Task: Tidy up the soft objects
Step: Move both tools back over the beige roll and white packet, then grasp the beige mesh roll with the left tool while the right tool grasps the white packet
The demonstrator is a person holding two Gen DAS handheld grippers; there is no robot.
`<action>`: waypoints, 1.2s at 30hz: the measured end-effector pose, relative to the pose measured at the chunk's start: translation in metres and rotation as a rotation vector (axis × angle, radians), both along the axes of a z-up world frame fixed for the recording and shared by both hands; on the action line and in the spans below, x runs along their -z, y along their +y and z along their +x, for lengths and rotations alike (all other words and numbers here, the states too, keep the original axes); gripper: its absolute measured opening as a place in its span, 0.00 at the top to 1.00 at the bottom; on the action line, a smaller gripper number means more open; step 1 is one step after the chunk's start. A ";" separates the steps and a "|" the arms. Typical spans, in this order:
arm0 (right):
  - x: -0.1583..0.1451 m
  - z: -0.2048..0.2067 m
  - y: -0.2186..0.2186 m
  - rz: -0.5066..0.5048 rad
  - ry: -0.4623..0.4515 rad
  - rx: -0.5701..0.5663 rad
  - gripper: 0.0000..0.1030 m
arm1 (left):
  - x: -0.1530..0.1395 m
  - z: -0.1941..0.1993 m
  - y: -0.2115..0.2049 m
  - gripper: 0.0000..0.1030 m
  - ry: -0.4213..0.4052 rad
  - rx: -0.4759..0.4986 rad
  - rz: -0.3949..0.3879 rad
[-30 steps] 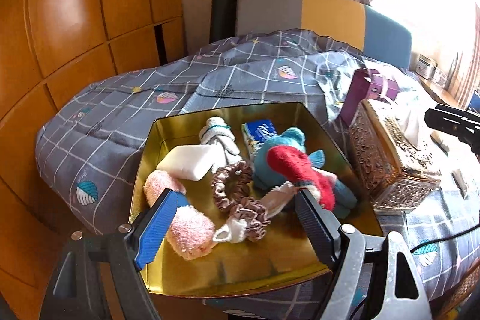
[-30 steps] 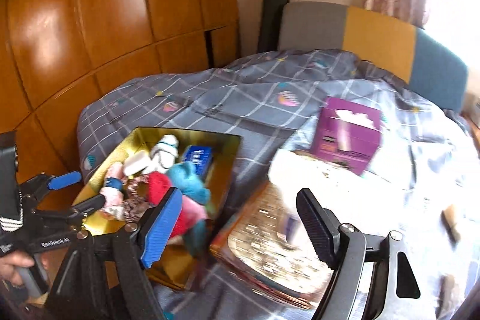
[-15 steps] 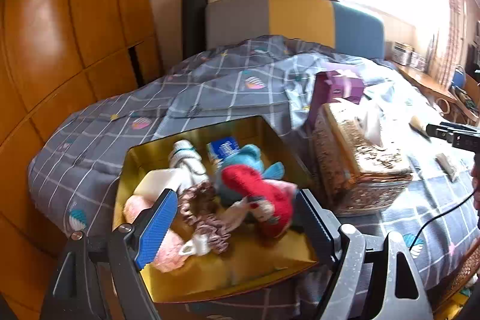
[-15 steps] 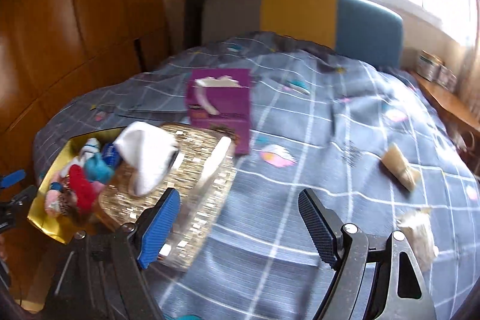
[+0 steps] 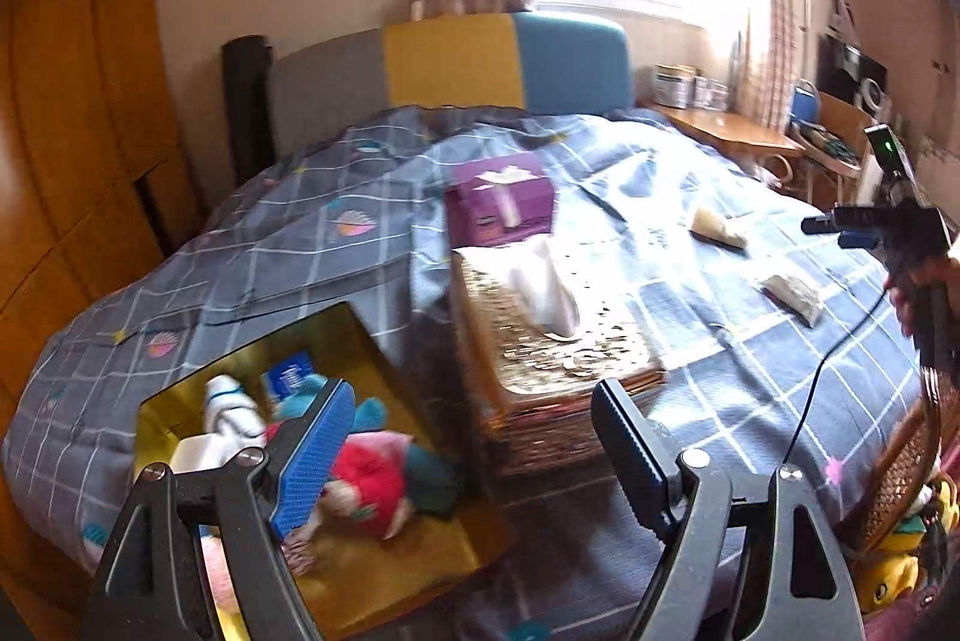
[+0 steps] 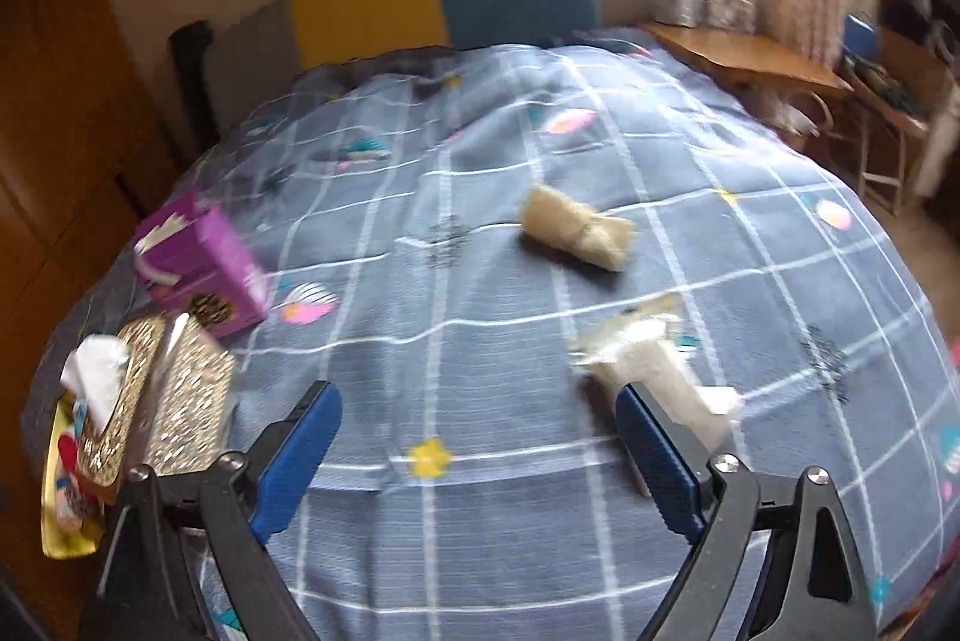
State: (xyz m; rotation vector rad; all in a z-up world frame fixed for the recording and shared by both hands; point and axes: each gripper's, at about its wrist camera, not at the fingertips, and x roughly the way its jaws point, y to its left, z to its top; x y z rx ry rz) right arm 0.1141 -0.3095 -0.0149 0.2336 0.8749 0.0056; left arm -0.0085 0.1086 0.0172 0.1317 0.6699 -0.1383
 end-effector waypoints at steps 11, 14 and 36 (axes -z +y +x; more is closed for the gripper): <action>0.040 0.043 -0.051 -0.151 0.210 0.003 0.04 | -0.002 0.015 -0.055 0.20 0.025 0.153 0.010; 0.059 0.056 -0.032 -0.264 0.251 -0.074 0.04 | -0.003 0.018 -0.070 0.20 0.034 0.191 0.019; 0.073 0.054 -0.083 -0.108 0.207 0.183 0.58 | 0.006 0.112 -0.196 0.23 0.260 0.318 -0.104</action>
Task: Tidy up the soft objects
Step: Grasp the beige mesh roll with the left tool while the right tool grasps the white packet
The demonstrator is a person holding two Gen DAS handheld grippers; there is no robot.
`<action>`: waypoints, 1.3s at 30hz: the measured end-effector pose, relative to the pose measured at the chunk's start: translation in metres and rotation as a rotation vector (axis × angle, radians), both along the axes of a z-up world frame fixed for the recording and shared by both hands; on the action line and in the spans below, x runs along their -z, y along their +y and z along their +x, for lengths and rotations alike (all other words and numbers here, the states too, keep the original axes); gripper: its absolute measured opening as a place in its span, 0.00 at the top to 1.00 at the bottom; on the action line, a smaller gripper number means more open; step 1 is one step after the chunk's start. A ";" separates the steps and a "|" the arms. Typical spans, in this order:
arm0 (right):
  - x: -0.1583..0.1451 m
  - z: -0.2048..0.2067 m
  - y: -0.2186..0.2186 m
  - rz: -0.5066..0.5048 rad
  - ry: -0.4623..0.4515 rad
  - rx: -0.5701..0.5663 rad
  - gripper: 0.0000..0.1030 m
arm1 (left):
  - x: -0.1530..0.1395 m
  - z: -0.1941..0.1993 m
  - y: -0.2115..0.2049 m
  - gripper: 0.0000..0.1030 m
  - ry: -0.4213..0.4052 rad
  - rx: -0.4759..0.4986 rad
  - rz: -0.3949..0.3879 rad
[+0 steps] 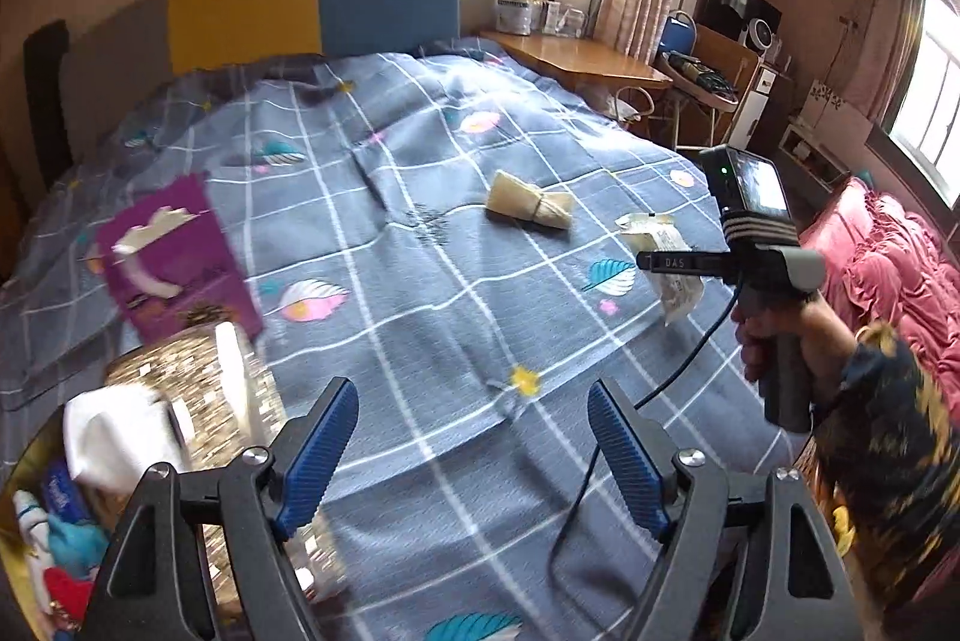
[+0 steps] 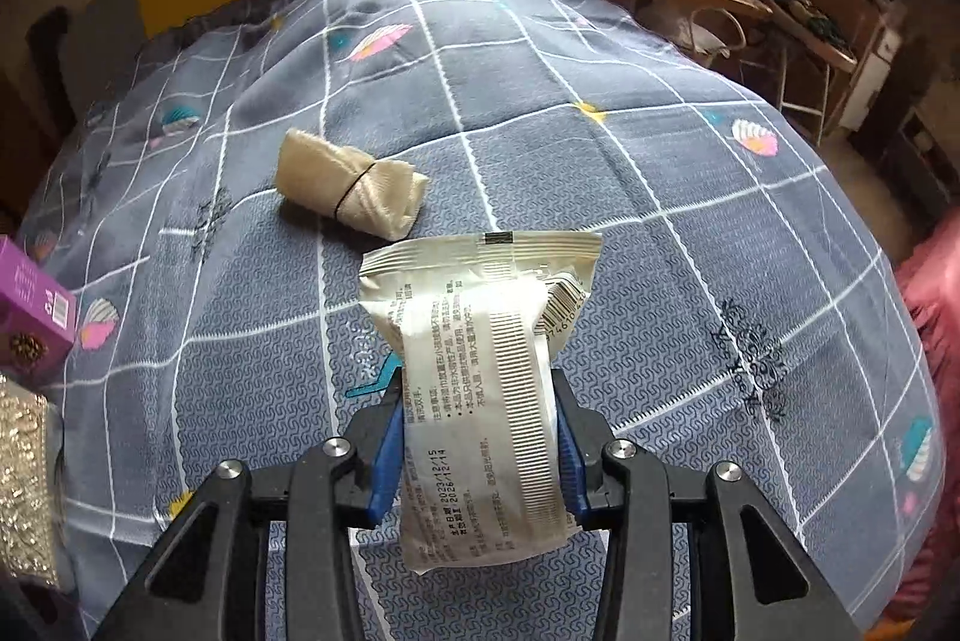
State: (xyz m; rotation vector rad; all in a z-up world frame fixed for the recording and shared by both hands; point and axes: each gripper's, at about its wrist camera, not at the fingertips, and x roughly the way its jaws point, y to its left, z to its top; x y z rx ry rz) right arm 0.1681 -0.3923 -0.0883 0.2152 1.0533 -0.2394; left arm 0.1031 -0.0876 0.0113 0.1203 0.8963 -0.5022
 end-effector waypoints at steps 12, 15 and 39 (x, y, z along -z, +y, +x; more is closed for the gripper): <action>-0.012 0.000 -0.023 0.111 -0.081 0.085 0.58 | 0.044 0.114 -0.104 0.25 0.187 -0.045 -0.054; -0.013 -0.003 -0.026 0.122 -0.089 0.094 0.58 | 0.059 0.144 -0.124 0.26 0.251 -0.074 -0.081; -0.016 -0.005 -0.030 0.232 -0.135 0.057 0.57 | 0.135 0.264 -0.234 0.21 0.343 -0.231 0.014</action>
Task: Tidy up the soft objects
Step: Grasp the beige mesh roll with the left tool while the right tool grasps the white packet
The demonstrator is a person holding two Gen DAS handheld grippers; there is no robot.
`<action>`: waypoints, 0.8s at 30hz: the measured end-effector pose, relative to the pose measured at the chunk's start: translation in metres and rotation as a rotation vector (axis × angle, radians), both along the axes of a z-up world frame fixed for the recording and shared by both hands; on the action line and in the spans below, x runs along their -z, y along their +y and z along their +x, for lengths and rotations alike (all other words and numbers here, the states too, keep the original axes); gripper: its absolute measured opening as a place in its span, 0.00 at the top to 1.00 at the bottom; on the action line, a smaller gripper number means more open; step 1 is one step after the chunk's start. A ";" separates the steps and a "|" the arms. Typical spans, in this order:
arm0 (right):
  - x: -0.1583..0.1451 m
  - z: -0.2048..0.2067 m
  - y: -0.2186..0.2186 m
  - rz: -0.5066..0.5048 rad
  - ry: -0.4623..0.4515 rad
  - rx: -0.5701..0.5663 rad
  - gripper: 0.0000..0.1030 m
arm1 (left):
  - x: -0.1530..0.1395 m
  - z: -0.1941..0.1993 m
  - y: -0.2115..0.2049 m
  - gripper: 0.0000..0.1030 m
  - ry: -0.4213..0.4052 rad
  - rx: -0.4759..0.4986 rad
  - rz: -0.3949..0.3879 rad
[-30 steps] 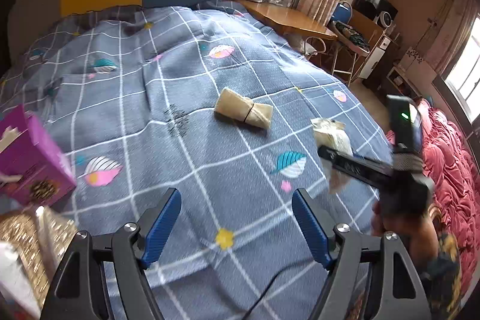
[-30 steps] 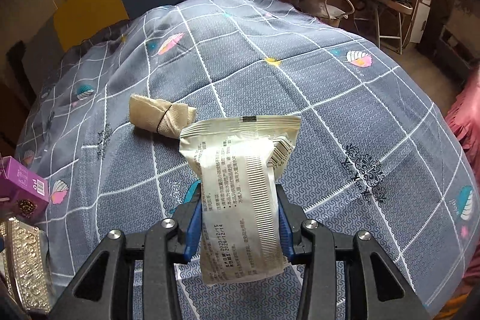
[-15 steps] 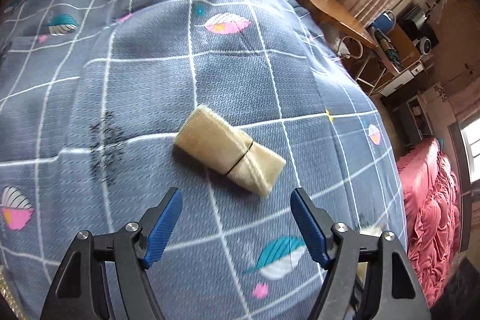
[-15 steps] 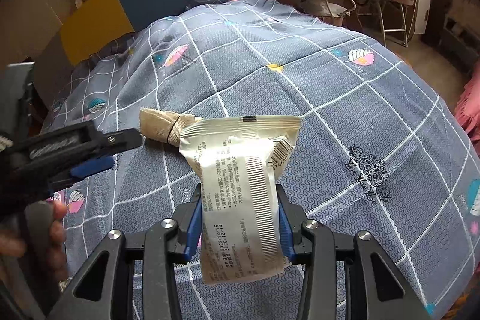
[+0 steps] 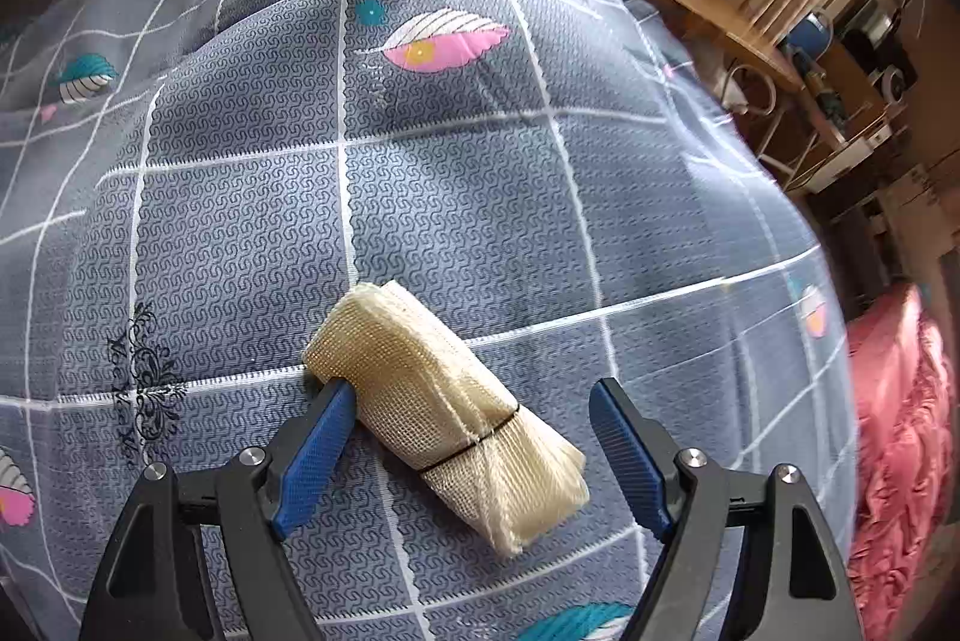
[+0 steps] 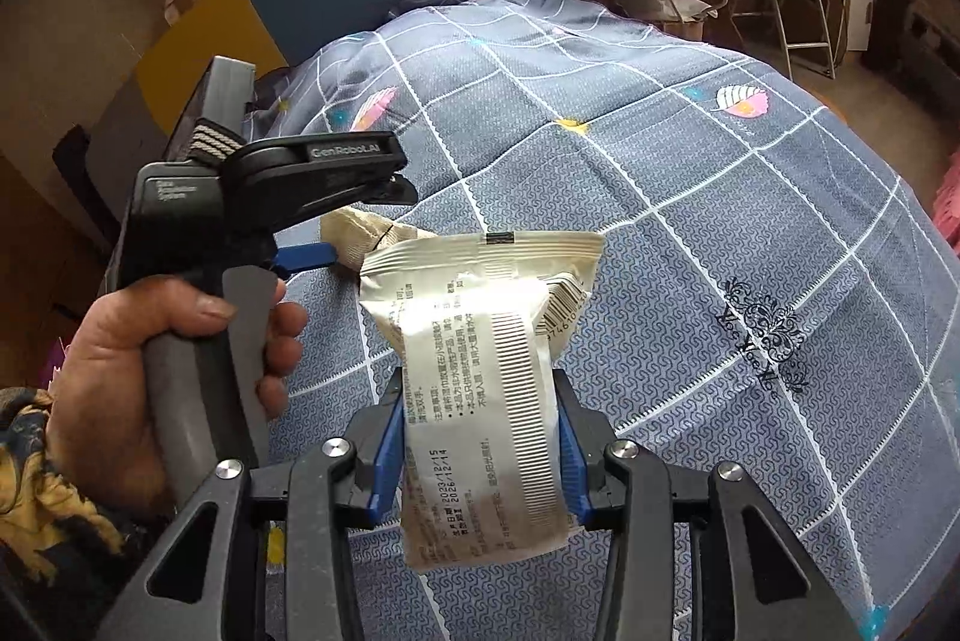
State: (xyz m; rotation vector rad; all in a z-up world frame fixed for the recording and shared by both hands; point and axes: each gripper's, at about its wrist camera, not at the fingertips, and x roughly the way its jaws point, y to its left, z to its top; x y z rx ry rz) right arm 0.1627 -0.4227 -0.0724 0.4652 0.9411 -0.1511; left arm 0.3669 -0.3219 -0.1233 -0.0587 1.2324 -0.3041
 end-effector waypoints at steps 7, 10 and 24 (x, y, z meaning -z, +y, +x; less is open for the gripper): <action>0.003 -0.001 0.006 -0.009 0.013 -0.023 0.57 | -0.006 -0.010 -0.009 0.62 -0.065 0.074 0.066; 0.005 0.000 0.008 -0.019 0.023 -0.030 0.57 | -0.023 -0.015 -0.015 0.88 -0.097 0.153 0.040; 0.018 0.004 0.013 -0.044 0.084 -0.050 0.57 | -0.033 -0.040 0.038 0.74 0.021 0.197 -0.058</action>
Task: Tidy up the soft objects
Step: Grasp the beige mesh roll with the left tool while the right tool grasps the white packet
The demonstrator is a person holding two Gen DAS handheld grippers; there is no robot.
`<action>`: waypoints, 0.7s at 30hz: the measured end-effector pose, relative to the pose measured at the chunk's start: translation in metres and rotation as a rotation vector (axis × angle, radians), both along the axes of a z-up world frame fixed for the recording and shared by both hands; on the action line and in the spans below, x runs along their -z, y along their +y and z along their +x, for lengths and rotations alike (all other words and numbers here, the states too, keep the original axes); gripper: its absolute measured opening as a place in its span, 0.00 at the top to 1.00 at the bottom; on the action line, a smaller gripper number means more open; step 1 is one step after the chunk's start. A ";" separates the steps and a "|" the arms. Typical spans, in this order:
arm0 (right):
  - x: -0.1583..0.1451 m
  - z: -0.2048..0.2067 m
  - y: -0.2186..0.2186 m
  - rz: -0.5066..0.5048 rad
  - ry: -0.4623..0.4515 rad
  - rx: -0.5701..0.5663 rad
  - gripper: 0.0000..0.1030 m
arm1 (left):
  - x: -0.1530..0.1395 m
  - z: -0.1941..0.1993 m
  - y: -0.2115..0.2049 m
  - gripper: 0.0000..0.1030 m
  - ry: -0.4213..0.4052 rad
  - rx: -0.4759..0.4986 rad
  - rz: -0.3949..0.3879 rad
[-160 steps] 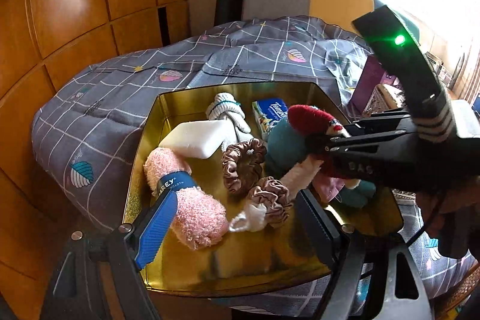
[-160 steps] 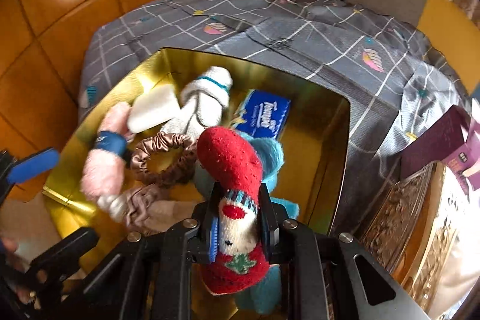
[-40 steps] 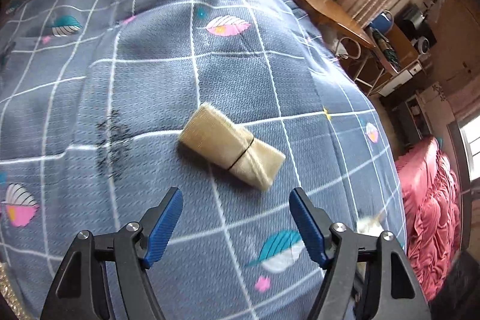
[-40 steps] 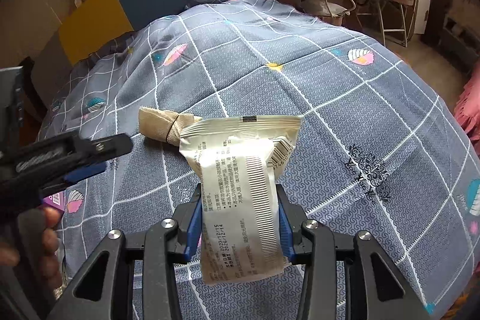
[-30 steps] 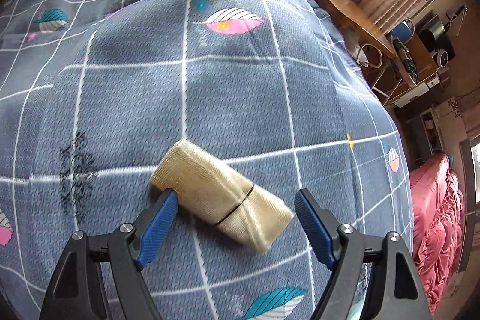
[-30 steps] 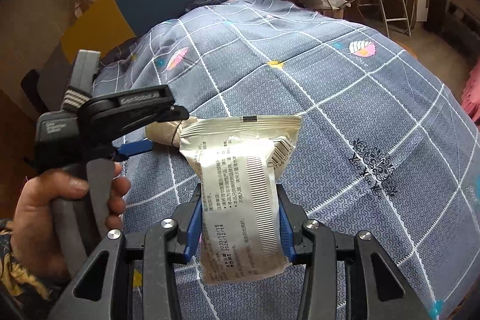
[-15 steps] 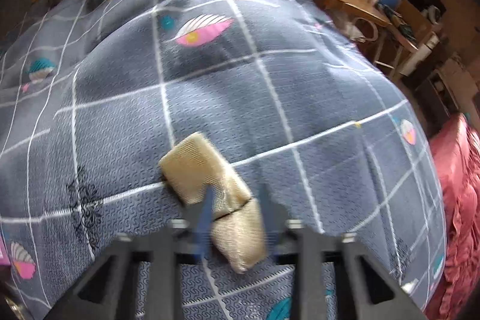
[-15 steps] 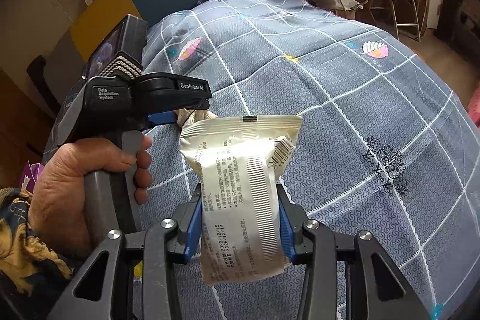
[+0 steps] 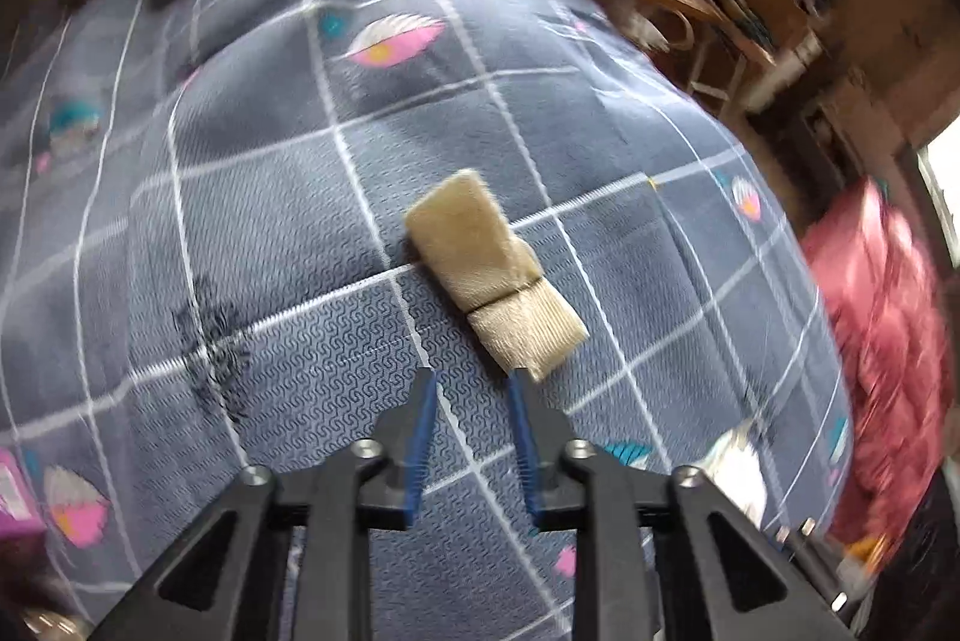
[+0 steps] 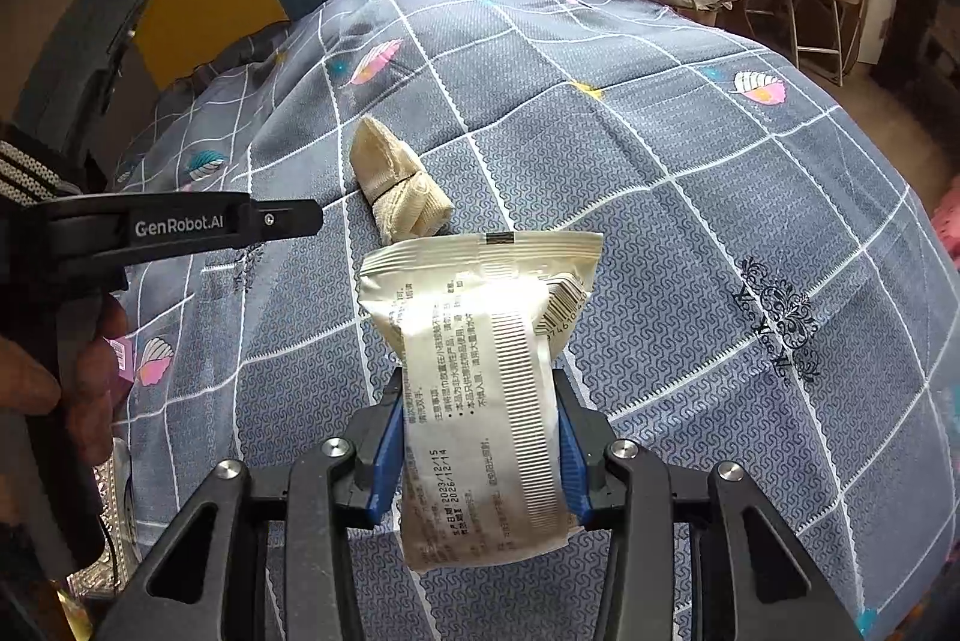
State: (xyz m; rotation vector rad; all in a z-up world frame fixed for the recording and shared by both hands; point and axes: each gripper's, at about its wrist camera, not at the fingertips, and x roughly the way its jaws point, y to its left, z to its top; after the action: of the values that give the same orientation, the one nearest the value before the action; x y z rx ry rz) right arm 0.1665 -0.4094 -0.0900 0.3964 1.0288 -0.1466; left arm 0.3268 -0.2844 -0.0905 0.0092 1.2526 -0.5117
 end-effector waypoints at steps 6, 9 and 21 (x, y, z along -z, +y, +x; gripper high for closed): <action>0.001 0.002 0.000 0.010 -0.002 -0.001 0.57 | 0.022 0.012 -0.015 0.55 0.035 -0.090 -0.043; 0.001 0.003 0.002 0.015 -0.006 -0.012 0.57 | 0.025 0.022 -0.035 0.41 0.017 -0.090 -0.042; 0.001 0.003 0.005 0.025 -0.010 -0.039 0.57 | 0.041 0.019 -0.085 0.46 -0.062 -0.018 0.119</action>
State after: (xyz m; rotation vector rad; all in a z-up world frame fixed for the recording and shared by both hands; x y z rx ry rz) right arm 0.1693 -0.4046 -0.0909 0.3993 1.0291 -0.0971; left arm 0.3461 -0.3697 -0.1318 0.1132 1.2202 -0.4180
